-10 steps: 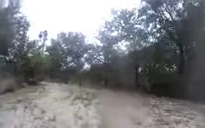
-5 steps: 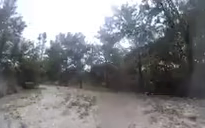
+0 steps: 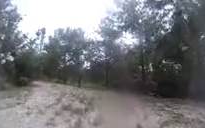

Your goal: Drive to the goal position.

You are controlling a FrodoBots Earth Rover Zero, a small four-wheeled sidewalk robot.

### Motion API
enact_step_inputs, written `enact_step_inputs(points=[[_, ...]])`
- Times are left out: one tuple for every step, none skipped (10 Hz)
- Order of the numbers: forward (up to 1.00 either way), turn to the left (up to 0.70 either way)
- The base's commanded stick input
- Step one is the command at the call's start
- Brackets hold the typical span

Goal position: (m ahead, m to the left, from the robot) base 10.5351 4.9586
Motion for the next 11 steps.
enact_step_inputs(points=[[0.85, 0.34], [0.85, 0.28], [0.85, 0.02], [0.85, 0.01], [0.85, 0.00], [0.85, 0.00], [0.85, 0.00], [0.85, 0.34], [0.85, 0.30], [0.85, 0.08], [0.85, 0.00]])
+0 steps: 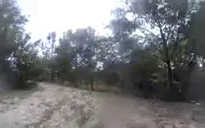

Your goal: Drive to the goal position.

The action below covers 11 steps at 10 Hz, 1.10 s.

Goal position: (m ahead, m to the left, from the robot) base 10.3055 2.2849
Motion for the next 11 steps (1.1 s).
enact_step_inputs(points=[[0.85, 0.00], [0.85, 0.00], [0.85, 0.00], [0.85, 0.00], [0.85, 0.34], [0.85, 0.34], [0.85, 0.33], [0.85, 0.21], [0.85, 0.00], [0.85, 0.00], [0.85, 0.01]])
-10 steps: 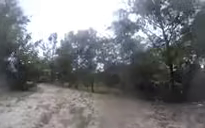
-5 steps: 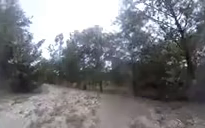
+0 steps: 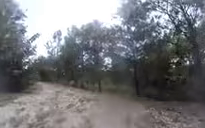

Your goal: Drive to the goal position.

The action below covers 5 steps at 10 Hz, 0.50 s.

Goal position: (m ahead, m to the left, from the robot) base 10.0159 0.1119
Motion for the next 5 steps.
enact_step_inputs(points=[[0.85, 0.07], [0.85, 0.26], [0.85, 0.34], [0.85, 0.24], [0.85, 0.00]])
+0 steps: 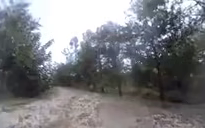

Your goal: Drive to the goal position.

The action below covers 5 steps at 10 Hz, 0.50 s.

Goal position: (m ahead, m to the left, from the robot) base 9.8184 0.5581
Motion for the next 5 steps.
enact_step_inputs(points=[[0.85, 0.00], [0.85, 0.00], [0.85, 0.03], [0.85, 0.16], [0.85, 0.34]])
